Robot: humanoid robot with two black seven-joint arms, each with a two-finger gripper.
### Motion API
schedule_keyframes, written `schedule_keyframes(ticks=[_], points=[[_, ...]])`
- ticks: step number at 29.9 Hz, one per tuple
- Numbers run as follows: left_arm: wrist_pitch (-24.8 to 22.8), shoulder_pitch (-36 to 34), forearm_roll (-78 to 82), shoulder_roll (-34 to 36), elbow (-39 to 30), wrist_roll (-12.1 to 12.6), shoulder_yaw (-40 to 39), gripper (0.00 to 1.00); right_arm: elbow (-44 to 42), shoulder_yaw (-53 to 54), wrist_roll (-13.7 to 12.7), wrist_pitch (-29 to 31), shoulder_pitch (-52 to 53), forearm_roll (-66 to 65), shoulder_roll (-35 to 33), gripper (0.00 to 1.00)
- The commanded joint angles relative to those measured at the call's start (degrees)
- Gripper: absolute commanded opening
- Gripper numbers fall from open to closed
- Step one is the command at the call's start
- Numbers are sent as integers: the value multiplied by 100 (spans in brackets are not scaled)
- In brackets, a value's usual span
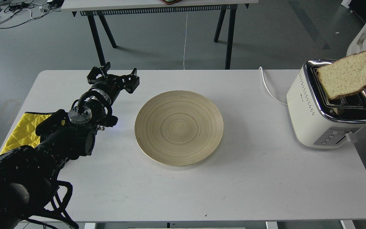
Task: Put bread in toaster with right arm
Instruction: 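Lower the bread into the toaster slot and open the right gripper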
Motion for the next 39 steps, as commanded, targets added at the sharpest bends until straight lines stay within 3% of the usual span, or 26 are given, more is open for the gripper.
schedule_keyframes(ticks=[1, 18, 39], points=[[0, 0, 0, 2, 0, 0, 0, 100, 46, -11, 0, -2, -7, 1, -59, 16], [0, 0, 0, 2, 0, 0, 0, 100, 354, -11, -8, 24, 2, 1, -455, 16], [0, 0, 0, 2, 0, 0, 0, 100, 283, 33, -351, -222, -112, 255, 300, 21]])
